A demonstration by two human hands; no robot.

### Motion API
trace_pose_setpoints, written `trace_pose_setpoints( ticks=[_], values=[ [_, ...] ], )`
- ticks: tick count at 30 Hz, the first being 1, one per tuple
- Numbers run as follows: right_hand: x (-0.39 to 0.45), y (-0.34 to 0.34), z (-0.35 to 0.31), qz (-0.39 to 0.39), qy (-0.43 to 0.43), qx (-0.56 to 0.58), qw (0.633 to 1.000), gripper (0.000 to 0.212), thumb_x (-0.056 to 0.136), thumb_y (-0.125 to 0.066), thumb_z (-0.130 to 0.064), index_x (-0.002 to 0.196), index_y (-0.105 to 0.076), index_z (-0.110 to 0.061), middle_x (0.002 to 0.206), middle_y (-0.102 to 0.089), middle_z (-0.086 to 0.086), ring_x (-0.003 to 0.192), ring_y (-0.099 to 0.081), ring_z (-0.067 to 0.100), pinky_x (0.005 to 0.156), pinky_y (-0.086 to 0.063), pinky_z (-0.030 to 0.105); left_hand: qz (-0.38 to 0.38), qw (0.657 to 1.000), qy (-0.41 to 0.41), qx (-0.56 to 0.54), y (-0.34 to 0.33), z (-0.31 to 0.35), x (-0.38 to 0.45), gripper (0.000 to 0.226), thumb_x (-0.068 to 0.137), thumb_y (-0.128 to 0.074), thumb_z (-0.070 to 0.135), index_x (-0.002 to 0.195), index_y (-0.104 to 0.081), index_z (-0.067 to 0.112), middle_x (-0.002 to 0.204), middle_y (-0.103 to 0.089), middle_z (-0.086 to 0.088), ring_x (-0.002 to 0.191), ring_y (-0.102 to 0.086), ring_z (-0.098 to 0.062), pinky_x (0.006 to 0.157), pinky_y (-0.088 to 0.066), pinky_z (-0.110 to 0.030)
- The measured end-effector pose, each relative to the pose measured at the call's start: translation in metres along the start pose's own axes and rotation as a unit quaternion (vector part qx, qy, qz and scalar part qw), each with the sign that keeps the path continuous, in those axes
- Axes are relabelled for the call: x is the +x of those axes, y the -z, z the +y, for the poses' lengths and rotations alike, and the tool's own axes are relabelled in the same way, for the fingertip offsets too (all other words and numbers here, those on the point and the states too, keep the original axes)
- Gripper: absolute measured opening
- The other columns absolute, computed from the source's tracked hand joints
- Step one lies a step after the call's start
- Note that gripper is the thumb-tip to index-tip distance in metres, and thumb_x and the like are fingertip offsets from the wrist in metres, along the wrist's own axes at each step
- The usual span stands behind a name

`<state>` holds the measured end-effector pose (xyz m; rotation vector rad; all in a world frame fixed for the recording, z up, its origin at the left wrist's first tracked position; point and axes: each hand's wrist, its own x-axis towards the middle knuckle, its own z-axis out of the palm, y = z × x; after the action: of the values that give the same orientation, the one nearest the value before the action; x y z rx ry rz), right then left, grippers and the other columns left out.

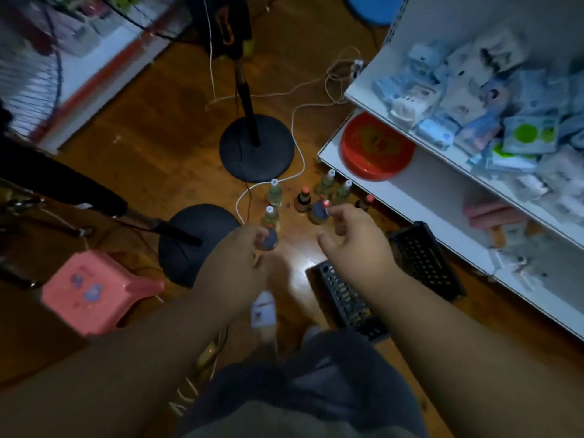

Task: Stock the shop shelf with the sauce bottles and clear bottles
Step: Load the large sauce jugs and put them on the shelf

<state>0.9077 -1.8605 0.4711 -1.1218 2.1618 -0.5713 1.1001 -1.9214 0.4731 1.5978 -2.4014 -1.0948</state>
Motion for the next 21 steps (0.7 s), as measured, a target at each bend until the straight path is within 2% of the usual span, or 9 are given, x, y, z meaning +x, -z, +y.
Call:
trace_pose_setpoints(
  ticks=[4,7,9,12,14,16,19,21],
  values=[
    [0.039,-0.044,0.025,0.004,-0.037,0.018,0.999,0.044,0.090,-0.064,-0.035,0.131,-0.054,-0.022,0.125,-0.058,-0.003,0.100,-0.059,0.011,0.082,-0.047,0.027,-0.015,1.000,0.019,-0.015,-0.039,-0.042,0.050,0.025,0.089,-0.058,0.029,0.112,-0.052,0.034,0.101,-0.058,0.011,0.086,-0.060,-0.013,0.067,-0.045,-0.032],
    [0.072,-0.091,0.055,0.000,-0.071,0.051,0.996,0.039,0.091,-0.064,-0.035,0.127,-0.055,-0.022,0.121,-0.060,-0.005,0.095,-0.059,0.009,0.079,-0.051,0.030,-0.020,0.999,0.035,-0.028,-0.083,-0.080,0.085,0.025,0.092,-0.060,0.037,0.115,-0.052,0.032,0.100,-0.061,0.008,0.084,-0.062,-0.012,0.071,-0.052,-0.038],
    [0.092,-0.128,0.079,0.001,-0.099,0.068,0.993,0.037,0.091,-0.064,-0.035,0.124,-0.056,-0.023,0.116,-0.062,-0.004,0.092,-0.060,0.009,0.079,-0.054,0.032,-0.023,0.997,0.063,-0.033,-0.116,-0.104,0.104,0.026,0.093,-0.060,0.034,0.118,-0.053,0.028,0.101,-0.062,0.005,0.086,-0.062,-0.013,0.076,-0.053,-0.041],
    [0.120,-0.179,0.123,0.000,-0.139,0.075,0.987,0.032,0.089,-0.066,-0.035,0.118,-0.058,-0.024,0.110,-0.064,-0.002,0.081,-0.060,0.005,0.068,-0.047,0.023,-0.029,0.994,0.095,-0.034,-0.164,-0.138,0.131,0.028,0.091,-0.058,0.023,0.118,-0.054,0.027,0.109,-0.058,0.004,0.092,-0.058,-0.012,0.081,-0.050,-0.034],
    [0.137,-0.208,0.152,-0.008,-0.154,0.074,0.985,0.029,0.090,-0.066,-0.035,0.116,-0.058,-0.024,0.108,-0.063,-0.002,0.077,-0.056,-0.001,0.061,-0.043,0.018,-0.032,0.991,0.118,-0.047,-0.195,-0.161,0.149,0.028,0.090,-0.056,0.020,0.118,-0.054,0.025,0.110,-0.057,0.004,0.092,-0.056,-0.012,0.077,-0.045,-0.030],
    [0.155,-0.232,0.180,-0.022,-0.165,0.068,0.984,0.027,0.091,-0.065,-0.035,0.113,-0.057,-0.024,0.102,-0.063,-0.002,0.075,-0.057,0.001,0.058,-0.045,0.017,-0.029,0.988,0.139,-0.063,-0.224,-0.184,0.167,0.029,0.091,-0.056,0.019,0.120,-0.053,0.023,0.108,-0.053,0.004,0.090,-0.055,-0.013,0.074,-0.039,-0.028],
    [0.181,-0.269,0.212,-0.042,-0.171,0.070,0.982,0.022,0.091,-0.066,-0.033,0.109,-0.058,-0.022,0.101,-0.063,-0.002,0.083,-0.062,0.013,0.073,-0.053,0.029,-0.013,0.981,0.178,-0.073,-0.262,-0.218,0.198,0.030,0.090,-0.057,0.018,0.119,-0.053,0.019,0.108,-0.051,0.001,0.087,-0.054,-0.017,0.068,-0.039,-0.029],
    [0.198,-0.293,0.226,-0.056,-0.175,0.081,0.980,0.018,0.091,-0.066,-0.031,0.105,-0.058,-0.022,0.097,-0.063,-0.003,0.083,-0.063,0.017,0.073,-0.052,0.032,0.006,0.974,0.211,-0.079,-0.286,-0.242,0.221,0.025,0.089,-0.058,0.015,0.113,-0.054,0.013,0.106,-0.052,-0.005,0.084,-0.054,-0.021,0.064,-0.045,-0.034]
  ],
)
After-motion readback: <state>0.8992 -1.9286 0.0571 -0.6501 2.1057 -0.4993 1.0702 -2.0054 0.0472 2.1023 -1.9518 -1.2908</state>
